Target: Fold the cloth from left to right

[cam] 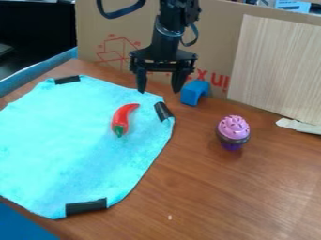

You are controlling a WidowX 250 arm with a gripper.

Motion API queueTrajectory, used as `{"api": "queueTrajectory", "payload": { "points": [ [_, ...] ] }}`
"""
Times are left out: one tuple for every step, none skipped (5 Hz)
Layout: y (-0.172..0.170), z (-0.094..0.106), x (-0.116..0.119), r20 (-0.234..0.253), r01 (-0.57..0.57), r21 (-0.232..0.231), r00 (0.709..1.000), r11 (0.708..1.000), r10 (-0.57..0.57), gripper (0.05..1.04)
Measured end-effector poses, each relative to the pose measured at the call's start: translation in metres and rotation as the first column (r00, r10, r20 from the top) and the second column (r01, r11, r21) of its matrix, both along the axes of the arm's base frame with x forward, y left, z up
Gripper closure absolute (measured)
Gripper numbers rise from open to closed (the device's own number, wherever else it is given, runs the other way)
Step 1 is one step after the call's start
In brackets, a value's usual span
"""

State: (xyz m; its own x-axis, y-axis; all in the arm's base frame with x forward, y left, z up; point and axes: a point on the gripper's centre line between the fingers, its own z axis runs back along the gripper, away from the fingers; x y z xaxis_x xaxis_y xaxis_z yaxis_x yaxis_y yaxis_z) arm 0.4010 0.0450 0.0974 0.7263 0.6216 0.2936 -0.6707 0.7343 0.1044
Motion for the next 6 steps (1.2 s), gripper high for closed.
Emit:
{"api": "queueTrajectory", "payload": {
  "points": [
    [-0.002, -0.017, -0.003, -0.045, 0.003, -0.010, 0.999, 1.000, -0.003, 0.085],
    [0.011, -0.019, -0.008, -0.050, 0.016, -0.052, 0.999, 0.999, -0.019, 0.085],
    [0.029, 0.003, -0.012, 0.003, 0.022, -0.103, 1.000, 0.994, -0.022, 0.085],
    [0.038, 0.013, -0.019, 0.019, 0.032, -0.162, 0.999, 0.986, -0.029, 0.085],
    [0.067, 0.020, -0.037, 0.026, 0.001, -0.205, 1.000, 0.979, 0.004, 0.085],
    [0.083, 0.028, -0.056, 0.022, 0.024, -0.231, 1.000, 0.973, -0.019, 0.085]
  ]
}}
